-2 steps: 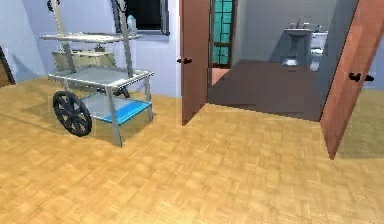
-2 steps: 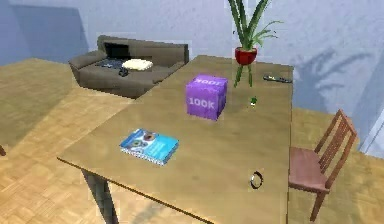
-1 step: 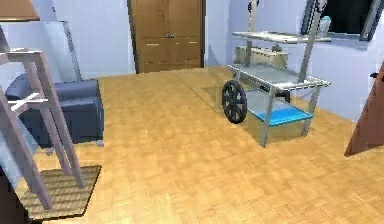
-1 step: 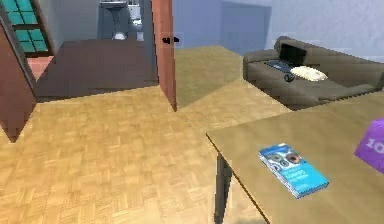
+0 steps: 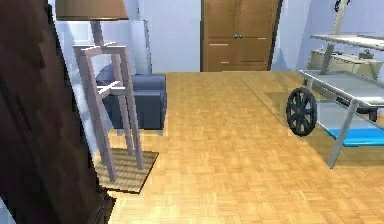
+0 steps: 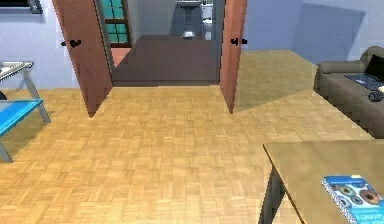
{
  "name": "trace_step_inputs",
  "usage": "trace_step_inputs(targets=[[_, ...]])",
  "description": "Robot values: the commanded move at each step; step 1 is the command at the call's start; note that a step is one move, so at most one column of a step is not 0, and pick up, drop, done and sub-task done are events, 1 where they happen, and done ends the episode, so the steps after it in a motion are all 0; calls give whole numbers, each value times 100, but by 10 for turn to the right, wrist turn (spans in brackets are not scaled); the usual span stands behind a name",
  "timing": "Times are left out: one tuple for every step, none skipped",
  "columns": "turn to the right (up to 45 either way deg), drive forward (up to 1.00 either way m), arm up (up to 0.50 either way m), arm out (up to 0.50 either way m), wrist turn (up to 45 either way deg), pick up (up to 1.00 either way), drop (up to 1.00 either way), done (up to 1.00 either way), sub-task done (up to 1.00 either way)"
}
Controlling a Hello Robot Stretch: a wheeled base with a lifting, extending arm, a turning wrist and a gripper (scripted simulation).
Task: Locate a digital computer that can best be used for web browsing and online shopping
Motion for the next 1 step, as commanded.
trace_step_inputs(targets=[[0, 10, 0, 0, 0, 0, 0, 0, 0]])
